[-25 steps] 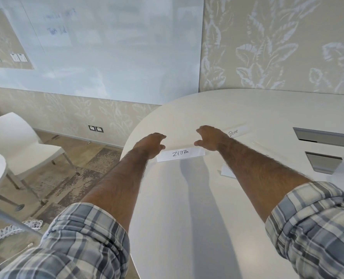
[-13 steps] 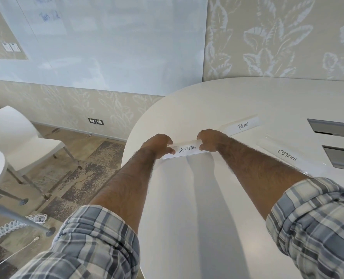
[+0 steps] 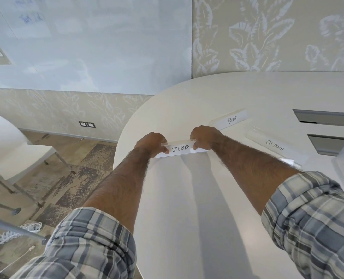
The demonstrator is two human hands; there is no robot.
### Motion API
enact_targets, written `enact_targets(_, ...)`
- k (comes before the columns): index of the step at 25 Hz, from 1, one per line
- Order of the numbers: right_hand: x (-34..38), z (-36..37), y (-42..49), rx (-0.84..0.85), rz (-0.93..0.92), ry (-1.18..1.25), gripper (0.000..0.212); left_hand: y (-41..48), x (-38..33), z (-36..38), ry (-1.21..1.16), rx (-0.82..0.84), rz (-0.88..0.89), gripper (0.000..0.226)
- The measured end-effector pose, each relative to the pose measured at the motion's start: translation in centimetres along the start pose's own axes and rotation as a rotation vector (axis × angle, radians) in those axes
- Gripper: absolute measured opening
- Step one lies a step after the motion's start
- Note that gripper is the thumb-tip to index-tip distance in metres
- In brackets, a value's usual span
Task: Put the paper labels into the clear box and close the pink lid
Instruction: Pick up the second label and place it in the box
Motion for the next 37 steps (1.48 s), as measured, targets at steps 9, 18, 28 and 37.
enact_targets(9,-1.6,-2.2,-3.9,-0.063,0.018,-0.007,0.042,-2.6,-3.6,-1.9,0.006,-0.044,0.04,0.044)
enact_targets(18,-7.4,-6.4,-11.8,-0.15,0.053,-0.009,0.04,-5.3,-12.9,-4.3,0.019,-0.092,0.108,0.038)
enact_targets(28,-21.2,-8.2,-23.4,-0.219,0.18,0.038,0.038,-7.4,-30.6,-2.1,0.098,-0.116,0.229,0.037)
enact_targets(37,-35.2,-8.5,-33.7,-0.245,0.313,0.052,0.043,-6.9,-47.2,2.0,0.183,-0.165,0.339,0.049)
Point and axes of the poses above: each hand's wrist, its own y-axis towards the middle knuckle, its own z-axis out of the palm, x = y × z, the point moved 4 cm from there along y, towards the middle knuckle, and after that the axes turned 11 degrees about x, right-handed, at the moved point
